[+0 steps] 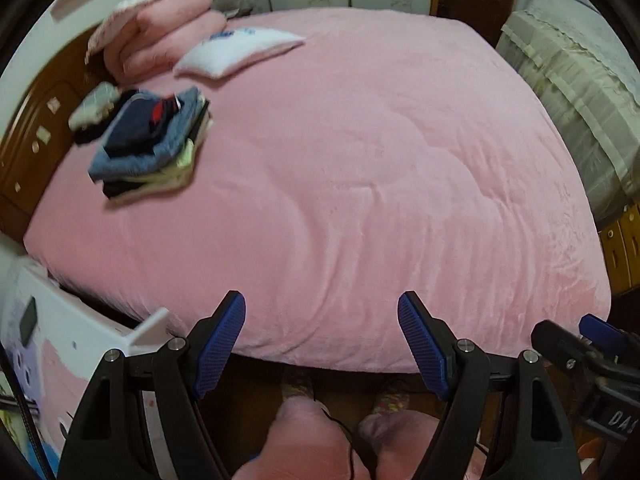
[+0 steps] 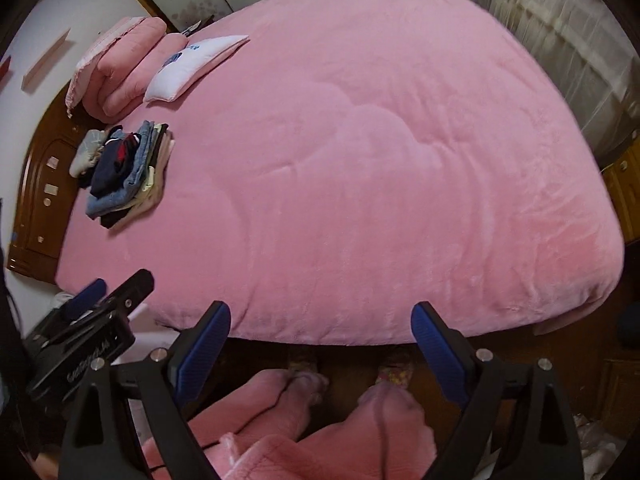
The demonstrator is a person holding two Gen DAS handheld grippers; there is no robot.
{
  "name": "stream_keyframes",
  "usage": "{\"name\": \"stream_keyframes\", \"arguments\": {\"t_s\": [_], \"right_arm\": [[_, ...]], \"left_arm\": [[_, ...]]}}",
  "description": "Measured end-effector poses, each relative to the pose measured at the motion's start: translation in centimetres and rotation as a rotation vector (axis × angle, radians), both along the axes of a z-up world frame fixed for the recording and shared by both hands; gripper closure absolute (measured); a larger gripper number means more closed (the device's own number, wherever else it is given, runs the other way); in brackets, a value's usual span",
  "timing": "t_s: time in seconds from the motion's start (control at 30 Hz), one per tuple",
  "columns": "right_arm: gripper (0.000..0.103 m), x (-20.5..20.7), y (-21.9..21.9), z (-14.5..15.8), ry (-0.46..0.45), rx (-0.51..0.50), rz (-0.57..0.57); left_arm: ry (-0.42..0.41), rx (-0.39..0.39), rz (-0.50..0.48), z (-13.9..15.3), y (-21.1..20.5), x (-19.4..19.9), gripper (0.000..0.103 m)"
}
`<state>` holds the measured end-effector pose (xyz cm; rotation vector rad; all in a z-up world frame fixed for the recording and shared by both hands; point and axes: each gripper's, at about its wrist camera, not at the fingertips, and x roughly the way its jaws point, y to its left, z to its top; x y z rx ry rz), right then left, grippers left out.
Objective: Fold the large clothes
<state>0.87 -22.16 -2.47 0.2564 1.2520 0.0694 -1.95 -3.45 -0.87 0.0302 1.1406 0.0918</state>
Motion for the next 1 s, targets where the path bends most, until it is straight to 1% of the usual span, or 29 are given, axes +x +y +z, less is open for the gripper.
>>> {"name": "stream_keyframes", "arguments": {"t_s": [0.07, 0.1, 0.2, 0.33, 0.37, 0.43, 0.53, 0.57, 0.6, 0.63, 0.67, 0.87, 1.0], "right_arm": [[0.011, -0.6, 0.4, 0.3, -0.009, -0.032, -0.008], [0.011, -1.0, 0.6, 0.4, -0.01, -0.047, -0.012], [0.011, -1.3, 0.5, 0.9, -0.013, -0.066, -0.027], [0.011, -1.7, 0.4, 1.6, -0.032, -0.104, -0.035], [0.011, -1.7, 0.5, 1.6, -0.031, -0.112, -0.034], [0.011, -1.7, 0.8, 1.6, -0.023, -0.119, -0.029], [0.011, -1.8, 1.4, 1.5, -0.016, -0.12, -0.016], [0.009, -1.9, 1.5, 1.6, -0.016, -0.124, -0.014], [0.008, -2.0, 1.6, 1.6, -0.016, -0.127, -0.014], [0.003, -2.0, 1.7, 1.6, -0.017, -0.128, -0.014], [0.0, -2.1, 1.7, 1.7, -0.017, -0.131, -0.017], [0.0, -2.3, 1.6, 2.0, -0.026, -0.154, -0.039], [0.0, -2.5, 1.9, 2.5, -0.046, -0.177, -0.034]], "left_arm": [[-0.017, 0.0, 0.005, 0.6, 0.4, -0.2, 0.024], [-0.02, -0.012, 0.007, 0.7, 0.6, -0.4, 0.021], [-0.004, -0.04, -0.002, 0.8, 1.2, -0.6, 0.02], [0.013, -0.064, 0.013, 0.8, 1.8, -0.7, 0.018], [0.018, -0.065, 0.016, 0.8, 1.9, -0.8, 0.018], [0.028, -0.063, 0.015, 0.6, 1.9, -1.0, 0.012], [0.031, -0.055, 0.003, 0.5, 1.7, -1.2, 0.01], [0.029, -0.053, -0.001, 0.6, 1.7, -1.3, 0.01], [0.027, -0.052, -0.004, 0.7, 1.6, -1.3, 0.007], [0.022, -0.045, -0.009, 0.8, 1.4, -1.4, 0.003], [0.018, -0.042, -0.012, 0.9, 1.3, -1.5, 0.002], [-0.016, -0.031, -0.019, 1.6, 1.0, -1.9, 0.001], [-0.017, -0.032, -0.015, 1.7, 0.8, -2.2, 0.001]]}}
